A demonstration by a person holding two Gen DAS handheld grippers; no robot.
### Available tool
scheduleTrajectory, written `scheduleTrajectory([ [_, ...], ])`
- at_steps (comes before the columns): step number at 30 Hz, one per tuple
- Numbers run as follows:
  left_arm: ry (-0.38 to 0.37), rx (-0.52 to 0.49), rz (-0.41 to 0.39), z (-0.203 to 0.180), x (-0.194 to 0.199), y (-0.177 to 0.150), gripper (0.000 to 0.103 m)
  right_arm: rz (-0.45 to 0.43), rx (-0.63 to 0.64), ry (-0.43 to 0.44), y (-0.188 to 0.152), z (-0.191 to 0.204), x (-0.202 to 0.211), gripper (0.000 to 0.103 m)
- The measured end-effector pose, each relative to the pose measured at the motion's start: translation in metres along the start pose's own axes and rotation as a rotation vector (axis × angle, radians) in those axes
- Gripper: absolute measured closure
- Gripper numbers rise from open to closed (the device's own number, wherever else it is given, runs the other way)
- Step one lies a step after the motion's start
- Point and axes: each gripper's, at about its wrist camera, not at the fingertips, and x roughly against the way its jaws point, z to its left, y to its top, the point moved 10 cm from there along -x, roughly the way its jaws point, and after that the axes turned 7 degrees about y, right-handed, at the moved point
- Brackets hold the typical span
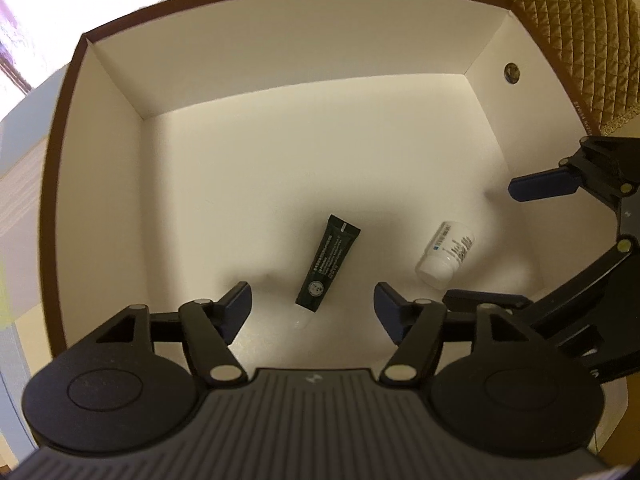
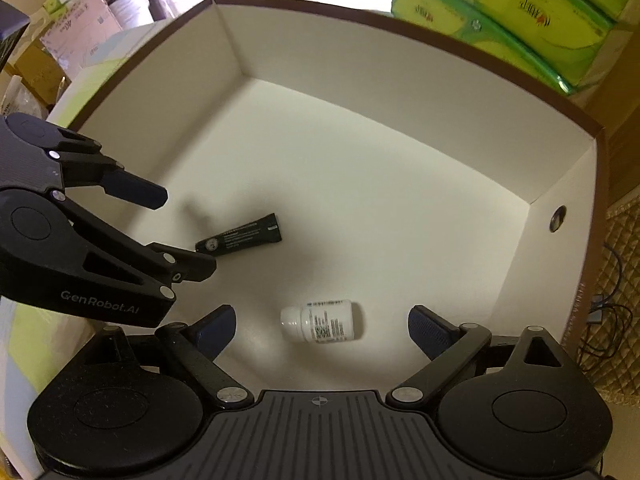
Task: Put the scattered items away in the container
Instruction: 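Open both tools to drop the bottle and tube into the box, then move both tools back from the box toward the remaining items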
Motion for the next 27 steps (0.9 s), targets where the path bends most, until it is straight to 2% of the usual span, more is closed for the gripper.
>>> scheduleTrajectory([
  [3,0.002,0.001,-0.019,-0.002,0.008,0.001,0.039,-0.026,-0.001,-0.005,0.011,0.01,-0.004,0.005],
  [12,0.028,-0.016,-0.094,-0.002,0.049,-0.004,0.037,-0.106,-0.013,-0.018,0.008,0.021,0.034,0.005],
  [15,0.043,-0.021,-0.15,-0.002,0.069,-0.01,0.037,-0.142,-0.01,-0.029,0.005,0.026,0.048,0.005],
  [27,0.043,-0.037,-0.33,0.003,0.147,-0.066,0.037,-0.345,-0.02,-0.002,-0.027,0.054,0.119,0.005],
])
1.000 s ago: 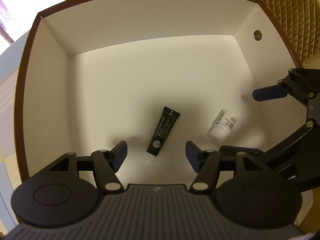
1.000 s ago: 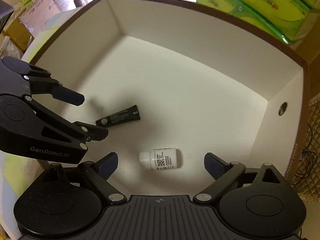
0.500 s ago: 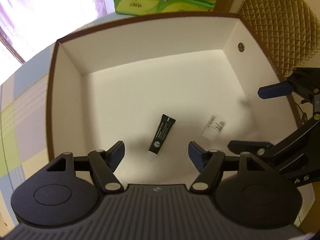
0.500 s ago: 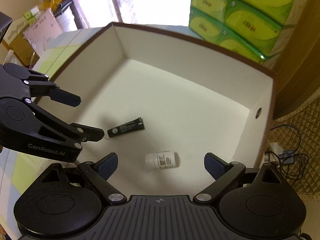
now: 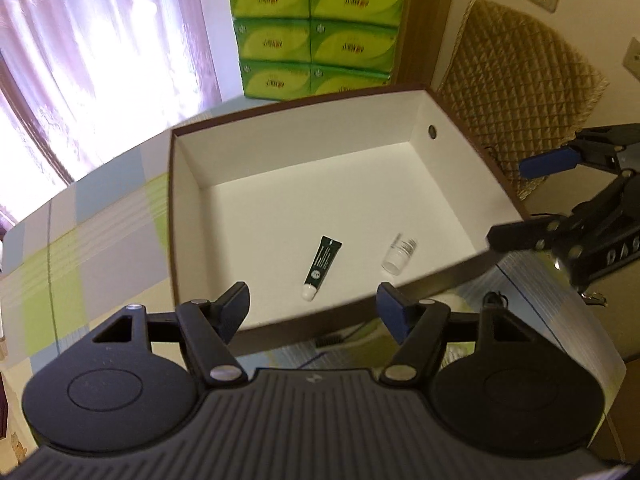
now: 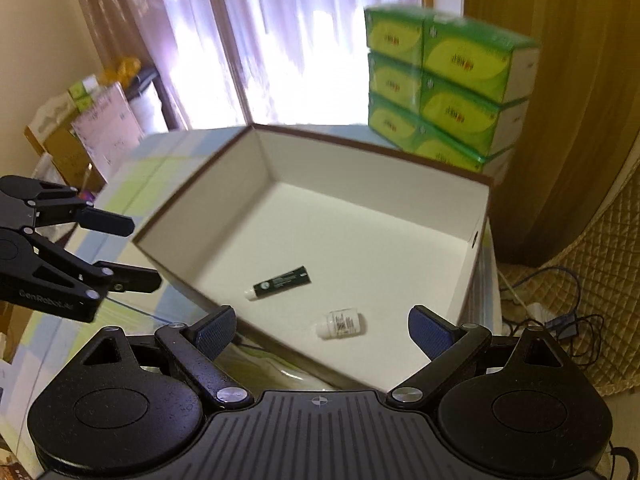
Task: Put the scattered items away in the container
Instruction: 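Move both tools back from the box toward the remaining items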
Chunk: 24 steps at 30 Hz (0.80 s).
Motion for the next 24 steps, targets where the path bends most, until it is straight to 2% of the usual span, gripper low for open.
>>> scheduleTrajectory([
  [9,0.005,0.02,-0.072,0.01,0.045,-0.049,0.037,-0.1,0.062,0.007,-0.04,0.024,0.041,0.005],
  [14,0.014,0.021,-0.055,0.003,0.048,-0.085,0.037,-0.097,0.099,-0.023,-0.075,0.035,0.039,0.005],
  [24,-0.056,0.137,0.003,-0.021,0.04,-0.143,0.037,-0.037,0.011,-0.038,-0.144,0.037,0.019,0.005],
])
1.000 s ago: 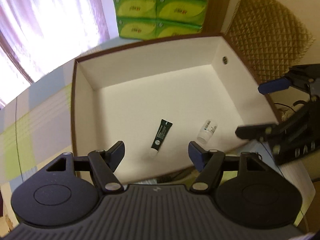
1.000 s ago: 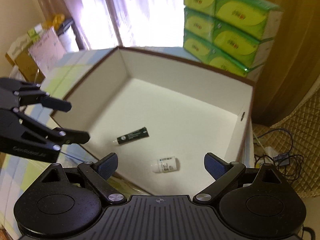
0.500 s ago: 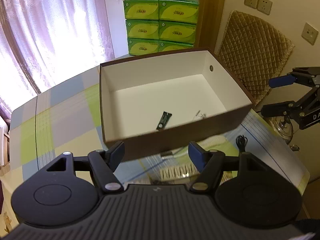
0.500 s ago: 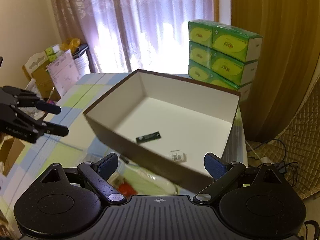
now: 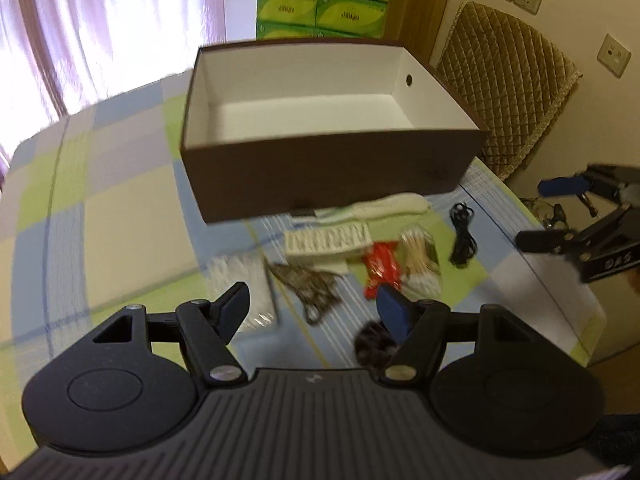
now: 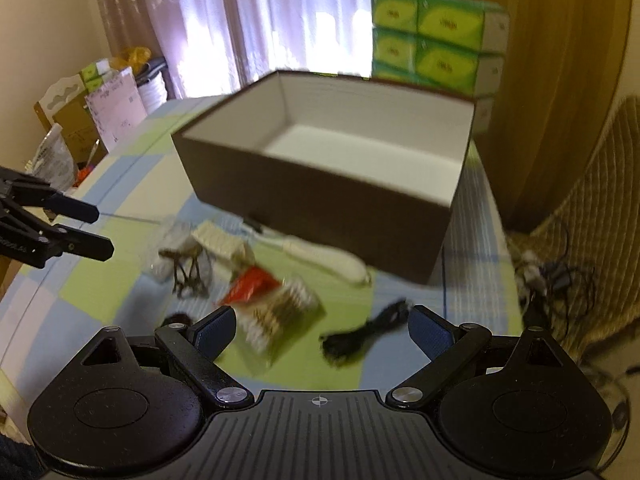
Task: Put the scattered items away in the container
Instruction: 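Move both tools back from the box toward the remaining items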
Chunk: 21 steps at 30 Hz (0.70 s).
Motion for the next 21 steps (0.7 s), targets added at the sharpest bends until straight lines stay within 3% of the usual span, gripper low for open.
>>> scheduleTrajectory([
  [4,-0.018,0.024,0.018,-0.016,-0.01,-0.019,0.037,0.035,-0.045,0.005,-0.02,-0.001,-0.009,0.005],
  [10,-0.003,-0.058,0.049,-0.036,-0.029,-0.041,0.037,0.076,-0.061,-0.002,-0.035,-0.005,-0.021,0.005],
  [21,-0.053,-0.057,0.087,-0.052,-0.059,-0.043,0.044,0.115,-0.074,-0.007,-0.043,-0.018,-0.034,0.005],
])
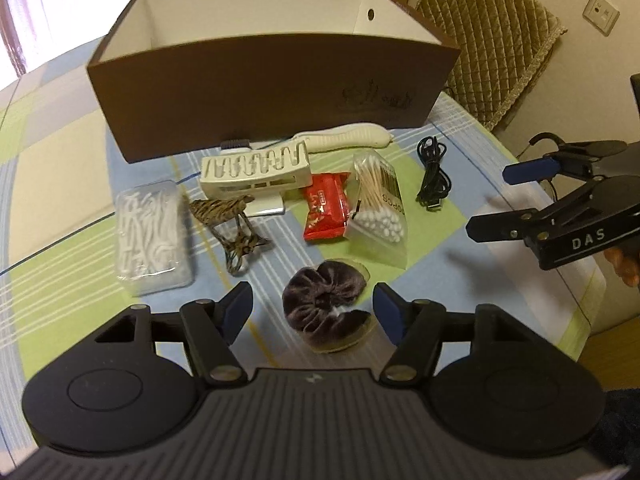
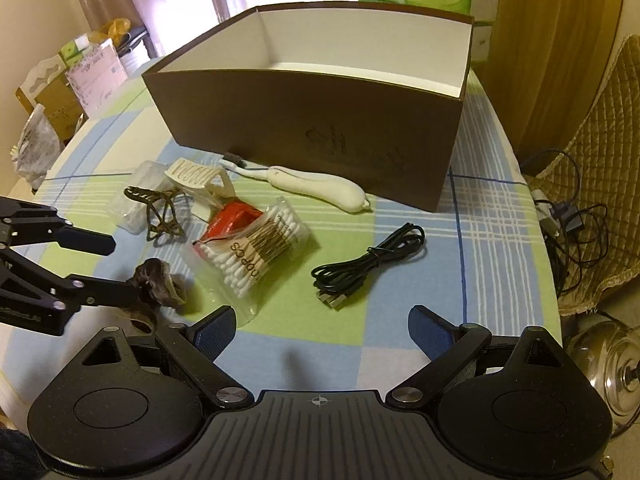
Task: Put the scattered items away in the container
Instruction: 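Move both tools back from the box toward the remaining items, then grasp the brown scrunchie with the left tool while the right tool grasps the black cable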
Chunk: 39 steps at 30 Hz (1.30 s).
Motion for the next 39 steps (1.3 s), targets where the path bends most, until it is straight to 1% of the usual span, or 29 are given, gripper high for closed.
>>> scheduleTrajectory([
  [3,-0.014,-0.012,0.021,-0.006,-0.012,0.0,0.049,0.008,-0.005,-0.001,0.0,-0.004,-0.004,0.005],
  [4,-0.014,-0.014,0.027,-0.008,-0.016,0.0,0.051,0.01,-0.007,-0.002,0.001,-0.005,-0.005,0.005],
  [5,-0.014,-0.016,0.033,-0.009,-0.019,-0.001,0.056,0.011,-0.009,-0.003,0.001,-0.007,-0.006,0.005],
  [7,-0.013,-0.018,0.044,-0.01,-0.027,-0.003,0.061,0.014,-0.015,-0.006,0.001,-0.01,-0.008,0.005],
  [8,-0.012,-0.022,0.044,-0.011,-0.029,-0.004,0.067,0.015,-0.018,-0.006,0.002,-0.011,-0.009,0.005],
  [9,-0.005,-0.032,0.04,-0.01,-0.03,-0.005,0.069,0.013,-0.021,-0.007,0.003,-0.013,-0.01,0.005],
  [11,0.001,-0.04,0.034,-0.009,-0.029,-0.005,0.077,0.005,-0.028,-0.01,0.006,-0.016,-0.011,0.005],
  [13,0.01,-0.035,0.028,-0.003,-0.025,-0.006,0.081,-0.013,-0.04,-0.017,0.01,-0.02,-0.011,0.005],
  [15,0.031,-0.03,0.025,0.004,-0.022,-0.006,0.089,-0.027,-0.052,-0.02,0.014,-0.023,-0.013,0.006],
  [16,0.051,-0.029,0.026,0.009,-0.021,-0.006,0.096,-0.033,-0.054,-0.02,0.017,-0.024,-0.014,0.006],
  [19,0.103,-0.021,0.034,0.025,-0.019,-0.01,0.097,-0.044,-0.035,-0.014,0.024,-0.026,-0.019,0.006],
  [21,0.118,0.011,0.039,0.037,-0.017,-0.011,0.097,-0.043,-0.029,-0.03,0.029,-0.03,-0.024,0.006],
  [23,0.142,0.037,0.04,0.048,-0.016,-0.013,0.097,-0.043,-0.055,-0.049,0.031,-0.036,-0.028,0.006],
  [24,0.148,0.047,0.04,0.052,-0.015,-0.013,0.097,-0.046,-0.073,-0.053,0.032,-0.04,-0.03,0.017],
  [25,0.151,0.059,0.042,0.055,-0.015,-0.014,0.097,-0.043,-0.092,-0.043,0.033,-0.042,-0.033,0.035],
  [28,0.154,0.08,0.049,0.06,-0.017,-0.016,0.097,-0.037,-0.145,-0.04,0.031,-0.049,-0.042,0.038],
  [29,0.155,0.082,0.05,0.06,-0.017,-0.016,0.097,-0.038,-0.147,-0.047,0.031,-0.05,-0.044,0.044],
  [30,0.156,0.082,0.051,0.059,-0.017,-0.017,0.097,-0.026,-0.142,-0.051,0.03,-0.05,-0.046,0.063],
  [32,0.152,0.085,0.053,0.058,-0.018,-0.017,0.097,-0.011,-0.118,-0.058,0.027,-0.049,-0.049,0.068],
  [33,0.15,0.086,0.054,0.058,-0.018,-0.017,0.097,0.0,-0.087,-0.073,0.026,-0.048,-0.049,0.075],
  [34,0.149,0.087,0.056,0.058,-0.018,-0.018,0.097,0.014,-0.055,-0.088,0.024,-0.047,-0.048,0.078],
  [35,0.149,0.086,0.058,0.057,-0.019,-0.019,0.097,0.024,-0.038,-0.092,0.021,-0.045,-0.047,0.079],
  [37,0.147,0.083,0.06,0.057,-0.019,-0.02,0.097,0.045,-0.015,-0.092,0.016,-0.042,-0.044,0.084],
  [39,0.14,0.076,0.061,0.054,-0.019,-0.021,0.097,0.064,0.02,-0.091,0.008,-0.035,-0.04,0.085],
])
